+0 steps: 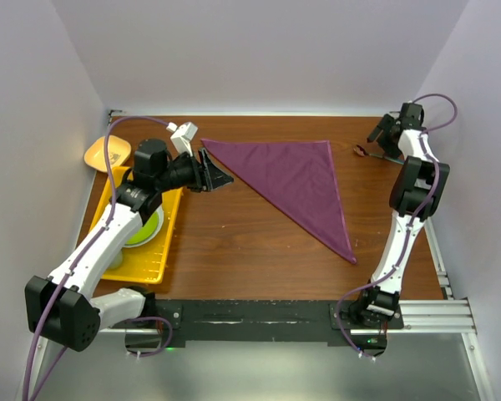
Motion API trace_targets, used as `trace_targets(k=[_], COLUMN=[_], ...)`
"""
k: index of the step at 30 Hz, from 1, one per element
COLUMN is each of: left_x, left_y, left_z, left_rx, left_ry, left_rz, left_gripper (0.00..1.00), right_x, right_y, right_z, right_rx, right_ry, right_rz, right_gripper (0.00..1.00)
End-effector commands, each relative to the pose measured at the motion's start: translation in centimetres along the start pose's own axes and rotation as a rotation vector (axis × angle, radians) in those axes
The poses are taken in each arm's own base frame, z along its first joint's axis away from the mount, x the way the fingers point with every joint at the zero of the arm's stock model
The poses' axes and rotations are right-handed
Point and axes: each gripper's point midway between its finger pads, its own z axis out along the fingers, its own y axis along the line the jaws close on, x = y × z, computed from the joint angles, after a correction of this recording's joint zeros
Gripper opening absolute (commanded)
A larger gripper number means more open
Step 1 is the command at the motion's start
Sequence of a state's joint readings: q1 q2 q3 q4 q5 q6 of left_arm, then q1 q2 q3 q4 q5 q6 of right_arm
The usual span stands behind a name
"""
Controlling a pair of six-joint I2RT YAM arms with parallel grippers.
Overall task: Fold the napkin, place the utensils inside, and roll it up
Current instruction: Grab a utensil with the right arm
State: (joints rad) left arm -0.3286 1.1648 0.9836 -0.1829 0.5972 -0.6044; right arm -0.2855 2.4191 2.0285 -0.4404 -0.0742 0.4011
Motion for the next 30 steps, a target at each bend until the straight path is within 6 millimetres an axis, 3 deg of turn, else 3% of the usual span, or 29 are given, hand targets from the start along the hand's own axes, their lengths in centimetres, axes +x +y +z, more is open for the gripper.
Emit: trace_targets(k=[1,2,3,4,6,7,8,10,17,23,30], left_x=[-1.3,-1.3,-1.4,-1.4,-1.5,-1.6,-1.7,-1.7,-1.8,-2.1,-2.3], left_y=[-1.5,-1.5,-1.6,-1.8,-1.9,-2.1,-2.1,-2.4,-2.9,-3.4,-3.6], left_z=[-0.6,-0.7,-0.7,-0.9,-0.9,-0.9,-0.9,-1.0,-1.1,-1.1,-1.0], left_rx=[0.026,0.028,0.030,0.033,0.036,0.040,0.042,0.050,0.069,0.091,0.098], left_ry=[-0.037,-0.037,-0.039,-0.042,-0.044,-0.046,-0.046,-0.044,-0.051,-0.053,-0.058], left_rz=[0.065,0.066,0.068,0.072,0.072,0.074,0.074,0.073,0.076,0.072,0.073], left_gripper=[0.58,0.58,0.58,0.58,0.58,0.58,0.58,0.58,0.58,0.58,0.58], right_x=[1.9,1.8,3.1,2.7,4.4,3.7,5.1,4.5,6.9,8.6,11.1], right_y=[-0.6,-0.6,-0.6,-0.4,-1.0,-0.7,-1.0,-0.6,-1.4,-2.6,-3.3], right_z=[-0.9,-1.1,-1.2,-2.1,-3.1,-4.2,-4.4,-6.0,-8.5,-8.7,-7.7], right_rx=[0.000,-0.005,-0.018,-0.024,0.000,-0.008,-0.005,-0.020,-0.010,0.039,0.174], right_ry=[0.078,0.073,0.102,0.093,0.144,0.118,0.137,0.107,0.165,0.187,0.241], right_rz=[0.027,0.029,0.029,0.035,0.047,0.049,0.056,0.051,0.014,-0.074,-0.354], right_gripper=[0.78,0.77,0.77,0.77,0.76,0.76,0.76,0.77,0.77,0.74,0.65])
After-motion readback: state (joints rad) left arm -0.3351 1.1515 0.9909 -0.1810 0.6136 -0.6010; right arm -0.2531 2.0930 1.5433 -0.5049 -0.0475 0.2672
